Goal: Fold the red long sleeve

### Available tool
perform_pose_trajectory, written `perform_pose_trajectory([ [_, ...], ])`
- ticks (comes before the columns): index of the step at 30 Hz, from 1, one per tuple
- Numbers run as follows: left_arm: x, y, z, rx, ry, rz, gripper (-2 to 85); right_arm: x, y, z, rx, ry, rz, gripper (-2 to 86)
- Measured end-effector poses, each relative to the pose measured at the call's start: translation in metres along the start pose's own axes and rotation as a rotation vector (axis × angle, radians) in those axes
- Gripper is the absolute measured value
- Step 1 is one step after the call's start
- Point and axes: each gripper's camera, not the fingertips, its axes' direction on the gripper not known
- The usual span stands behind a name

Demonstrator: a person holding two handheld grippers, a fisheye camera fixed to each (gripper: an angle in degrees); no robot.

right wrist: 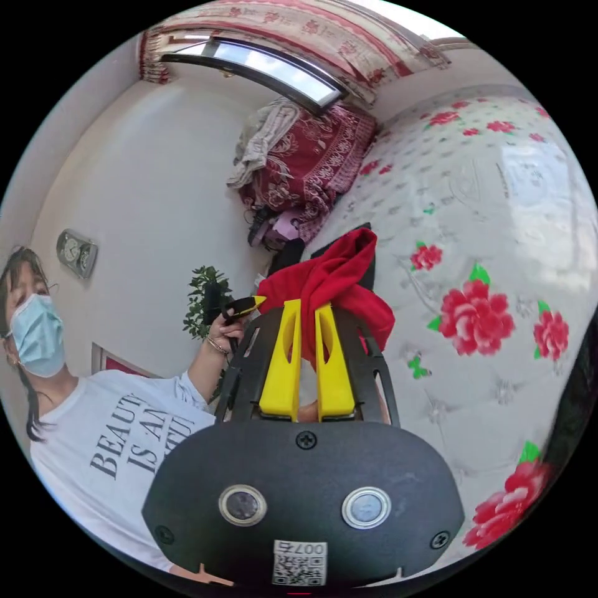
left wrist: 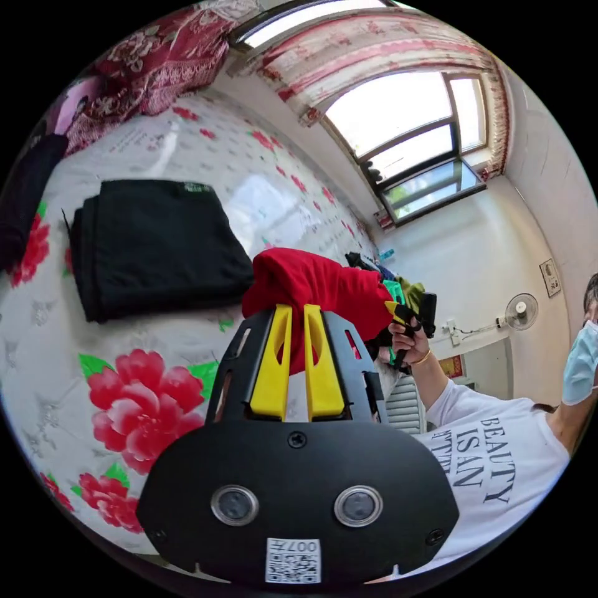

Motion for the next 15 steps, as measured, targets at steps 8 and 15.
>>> perform_pose_trajectory([
  [8, -0.1, -0.02, -0.028, 0.016, -0.483, -0.334, 9.7, 0.023, -0.043, 0.109, -0.004, 0.413, 0.041, 6.9],
  [15, -0.074, 0.106, 0.036, -0.073, -0.574, -0.275, 9.7, 0.106, 0.062, 0.002, -0.05, 1.152, 0.155, 9.3],
])
